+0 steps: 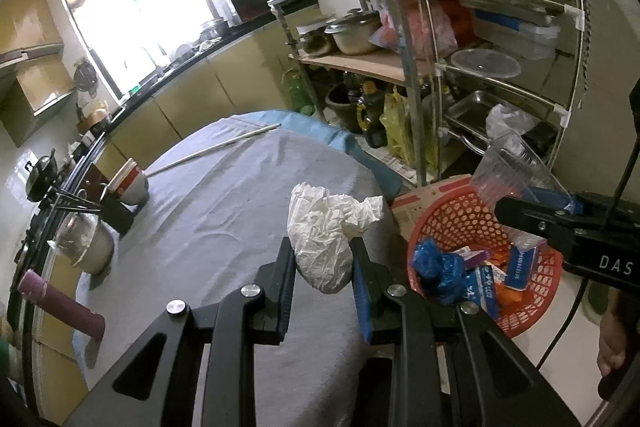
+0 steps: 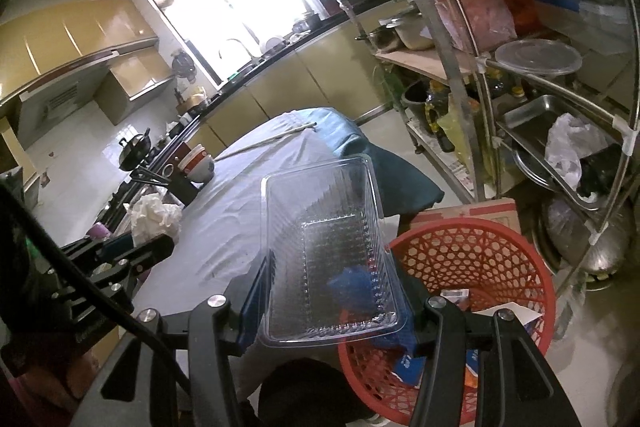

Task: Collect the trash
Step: 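Carry the white tissue and clear tray with both tools over the red basket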

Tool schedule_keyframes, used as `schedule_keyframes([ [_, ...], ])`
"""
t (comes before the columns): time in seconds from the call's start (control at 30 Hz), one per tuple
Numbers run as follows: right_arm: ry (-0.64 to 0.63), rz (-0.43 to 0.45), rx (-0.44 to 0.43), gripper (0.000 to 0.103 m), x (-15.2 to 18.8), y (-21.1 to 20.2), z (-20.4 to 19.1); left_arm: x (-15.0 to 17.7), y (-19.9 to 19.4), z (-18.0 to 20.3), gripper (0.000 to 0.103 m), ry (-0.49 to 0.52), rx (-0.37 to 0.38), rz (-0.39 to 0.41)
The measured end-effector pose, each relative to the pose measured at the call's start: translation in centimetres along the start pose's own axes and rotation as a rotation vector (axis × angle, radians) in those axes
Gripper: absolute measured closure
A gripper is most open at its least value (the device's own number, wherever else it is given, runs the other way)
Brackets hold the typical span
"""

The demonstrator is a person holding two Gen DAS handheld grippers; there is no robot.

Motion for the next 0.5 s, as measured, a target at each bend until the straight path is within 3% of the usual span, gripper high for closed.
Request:
schedule_keyframes([
  [0.5,0.060,-0.032,0.042,0.046,1.0,0.0,2.9,0.3,1.6,1.9,0.075,0.022,0.054,-0.041],
])
Point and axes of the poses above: each gripper's, at about its wrist camera, not at the fingertips, and y roughly the way its jaws point, z to its right, x to its underside, the point moved 7 cm from there along y, roughly the way its jaws point, and after that the axes turned 5 degrees about -y, right-handed, at the moved point
